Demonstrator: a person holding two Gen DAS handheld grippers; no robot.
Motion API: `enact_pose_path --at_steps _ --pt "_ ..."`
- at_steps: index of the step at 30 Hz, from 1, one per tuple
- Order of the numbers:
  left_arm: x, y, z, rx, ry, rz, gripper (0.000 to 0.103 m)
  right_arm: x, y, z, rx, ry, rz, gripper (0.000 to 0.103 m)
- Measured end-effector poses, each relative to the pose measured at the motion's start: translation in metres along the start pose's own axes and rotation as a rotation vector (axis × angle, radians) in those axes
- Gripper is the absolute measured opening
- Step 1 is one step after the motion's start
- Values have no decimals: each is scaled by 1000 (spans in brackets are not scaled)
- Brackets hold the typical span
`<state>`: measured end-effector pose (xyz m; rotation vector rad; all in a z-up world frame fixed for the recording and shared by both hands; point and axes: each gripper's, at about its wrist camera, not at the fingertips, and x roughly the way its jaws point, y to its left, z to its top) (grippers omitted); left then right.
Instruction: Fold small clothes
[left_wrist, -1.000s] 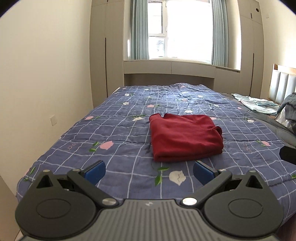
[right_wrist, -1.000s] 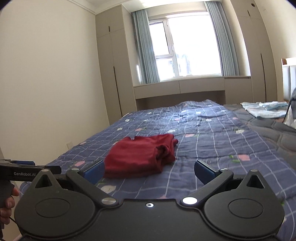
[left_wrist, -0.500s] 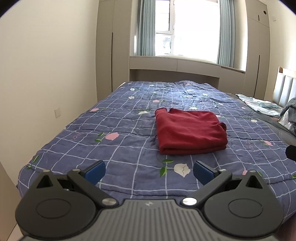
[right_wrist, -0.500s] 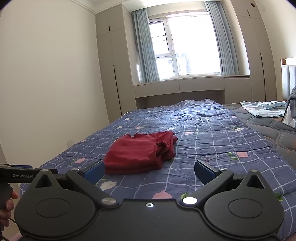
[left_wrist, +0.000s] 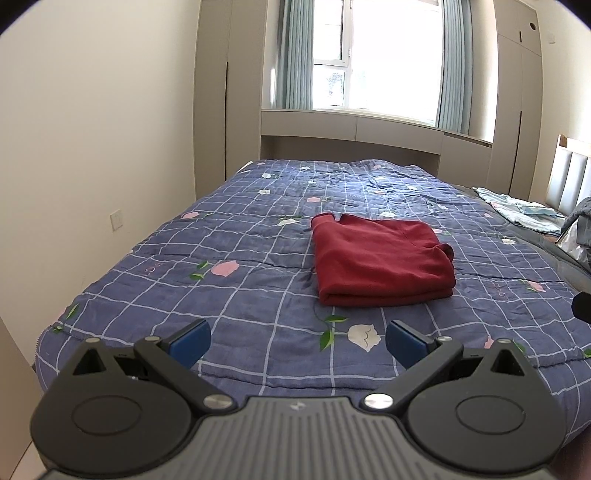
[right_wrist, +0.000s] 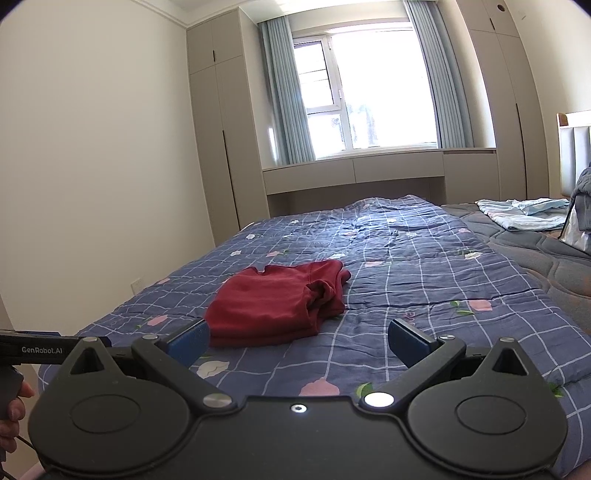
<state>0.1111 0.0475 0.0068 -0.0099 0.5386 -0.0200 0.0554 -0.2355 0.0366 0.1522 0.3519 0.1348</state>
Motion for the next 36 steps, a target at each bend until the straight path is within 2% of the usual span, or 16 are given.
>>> enact_pose_path --at_steps 36 --pt "3 2 0 -5 2 7 103 7 -2 -5 -2 18 -4 102"
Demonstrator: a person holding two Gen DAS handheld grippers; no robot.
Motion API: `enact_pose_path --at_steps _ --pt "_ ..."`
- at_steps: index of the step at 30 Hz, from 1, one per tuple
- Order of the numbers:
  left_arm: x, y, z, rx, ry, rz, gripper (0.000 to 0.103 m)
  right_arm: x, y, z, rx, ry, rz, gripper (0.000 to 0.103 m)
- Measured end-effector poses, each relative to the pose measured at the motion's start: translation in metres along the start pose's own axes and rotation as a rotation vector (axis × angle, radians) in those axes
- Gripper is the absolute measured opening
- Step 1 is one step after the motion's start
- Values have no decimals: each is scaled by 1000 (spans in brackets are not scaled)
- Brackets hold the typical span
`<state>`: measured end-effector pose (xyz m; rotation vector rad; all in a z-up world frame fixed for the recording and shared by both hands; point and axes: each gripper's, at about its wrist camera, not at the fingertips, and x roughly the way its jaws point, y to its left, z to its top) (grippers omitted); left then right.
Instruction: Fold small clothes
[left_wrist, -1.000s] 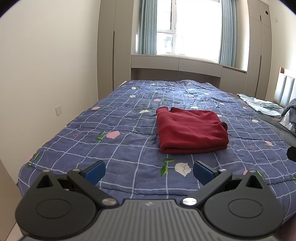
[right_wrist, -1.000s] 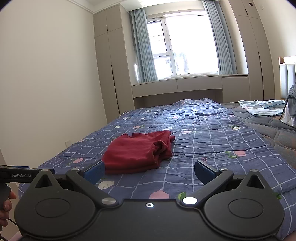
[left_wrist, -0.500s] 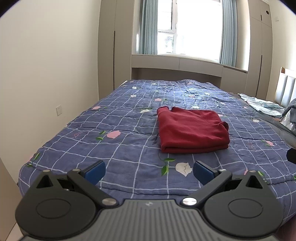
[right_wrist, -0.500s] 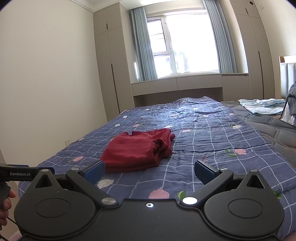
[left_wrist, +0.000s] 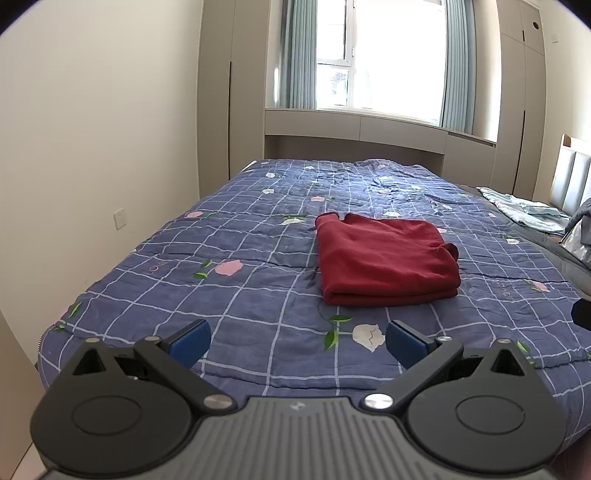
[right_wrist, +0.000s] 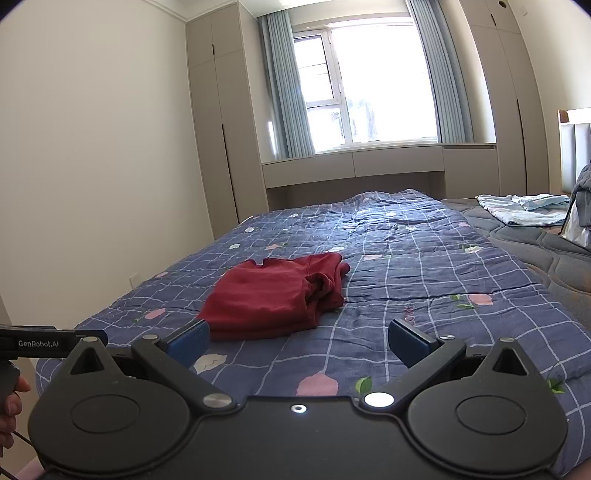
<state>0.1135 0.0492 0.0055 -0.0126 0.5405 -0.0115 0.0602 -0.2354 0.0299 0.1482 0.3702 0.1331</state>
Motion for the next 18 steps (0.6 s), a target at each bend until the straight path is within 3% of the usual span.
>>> enact_pose_path --at_steps 18 --pt "-1 -1 2 -11 11 34 103 1 0 0 1 3 0 102"
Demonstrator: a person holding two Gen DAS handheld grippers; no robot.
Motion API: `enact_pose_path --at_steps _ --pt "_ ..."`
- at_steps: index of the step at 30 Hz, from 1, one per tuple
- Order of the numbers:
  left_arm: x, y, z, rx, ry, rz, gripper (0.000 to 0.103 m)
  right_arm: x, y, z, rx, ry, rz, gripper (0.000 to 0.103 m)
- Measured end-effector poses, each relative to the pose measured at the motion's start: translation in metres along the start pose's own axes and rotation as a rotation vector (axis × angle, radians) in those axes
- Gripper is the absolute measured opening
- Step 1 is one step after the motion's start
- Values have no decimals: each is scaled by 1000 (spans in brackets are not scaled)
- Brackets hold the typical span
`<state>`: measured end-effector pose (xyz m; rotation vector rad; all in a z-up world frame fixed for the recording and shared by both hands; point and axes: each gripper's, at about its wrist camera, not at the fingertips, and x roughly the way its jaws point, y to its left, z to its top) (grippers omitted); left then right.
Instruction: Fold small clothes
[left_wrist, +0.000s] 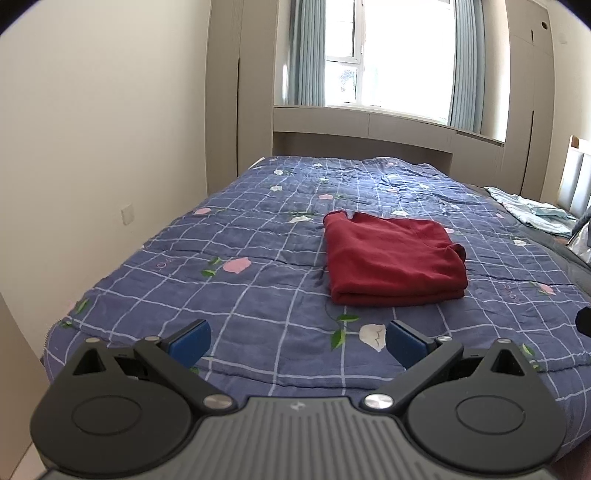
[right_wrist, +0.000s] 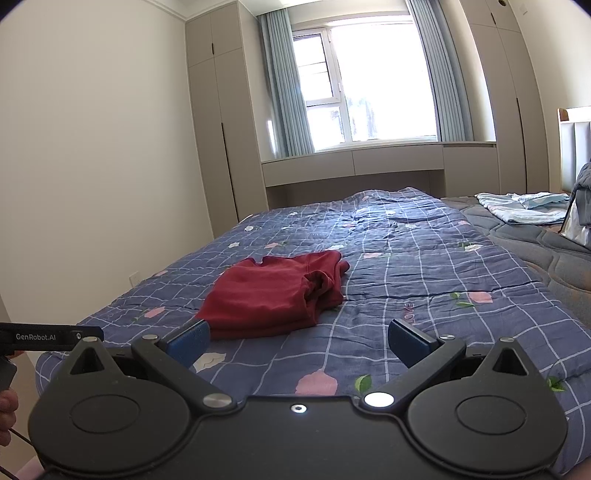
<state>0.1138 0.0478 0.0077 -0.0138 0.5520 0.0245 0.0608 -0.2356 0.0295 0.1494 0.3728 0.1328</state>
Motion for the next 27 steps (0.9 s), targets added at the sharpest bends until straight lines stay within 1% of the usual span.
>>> enact_pose_path --at_steps 6,27 --pt "1 -3 0 10 1 15 103 2 0 -4 -4 3 1 102" --pt "5 -3 -2 22 13 19 103 5 -2 -5 2 13 0 102"
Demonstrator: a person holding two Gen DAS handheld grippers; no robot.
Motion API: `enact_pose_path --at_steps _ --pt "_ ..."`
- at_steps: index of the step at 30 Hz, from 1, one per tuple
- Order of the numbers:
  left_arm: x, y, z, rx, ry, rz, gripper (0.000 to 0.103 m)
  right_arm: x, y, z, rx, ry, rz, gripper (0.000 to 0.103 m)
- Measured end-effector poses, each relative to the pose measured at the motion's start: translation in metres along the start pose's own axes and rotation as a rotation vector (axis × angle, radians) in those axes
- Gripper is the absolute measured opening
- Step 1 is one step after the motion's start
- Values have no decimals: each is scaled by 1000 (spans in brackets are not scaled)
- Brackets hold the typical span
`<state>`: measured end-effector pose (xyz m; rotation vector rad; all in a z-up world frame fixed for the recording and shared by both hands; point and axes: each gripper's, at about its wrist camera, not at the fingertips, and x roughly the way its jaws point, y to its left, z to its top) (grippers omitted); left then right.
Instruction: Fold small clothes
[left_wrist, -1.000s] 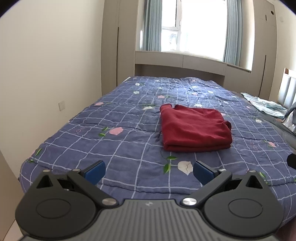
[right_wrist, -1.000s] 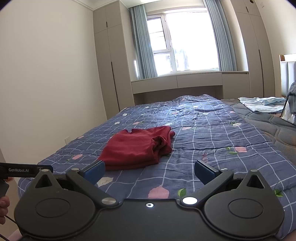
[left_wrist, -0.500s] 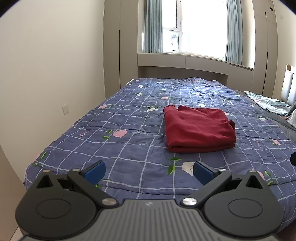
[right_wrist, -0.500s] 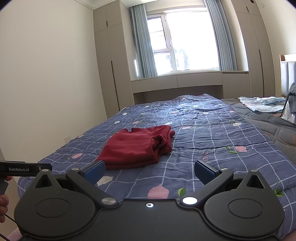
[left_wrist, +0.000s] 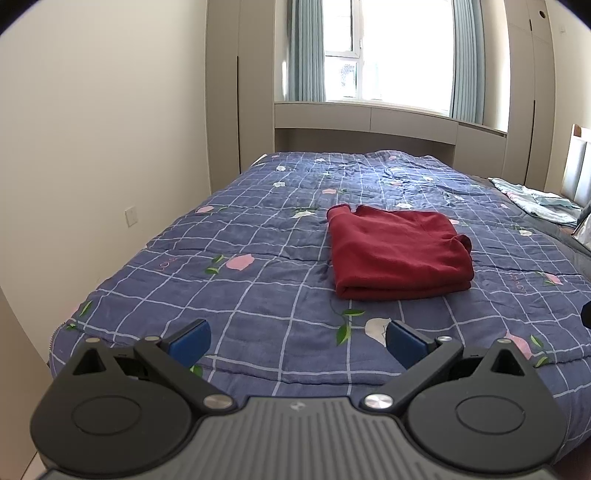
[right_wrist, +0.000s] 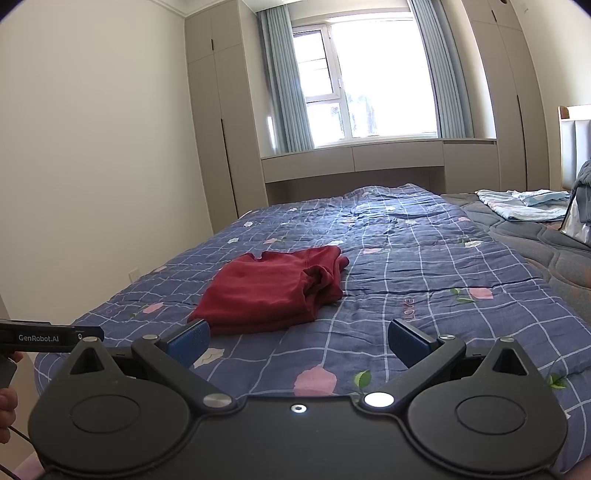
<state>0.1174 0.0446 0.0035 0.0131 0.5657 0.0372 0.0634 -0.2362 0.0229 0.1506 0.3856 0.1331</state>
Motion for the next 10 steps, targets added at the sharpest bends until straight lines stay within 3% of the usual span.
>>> enact_pose_path --at_steps 10 --pt "5 0 0 0 12 -3 103 4 -3 0 4 15 -3 102"
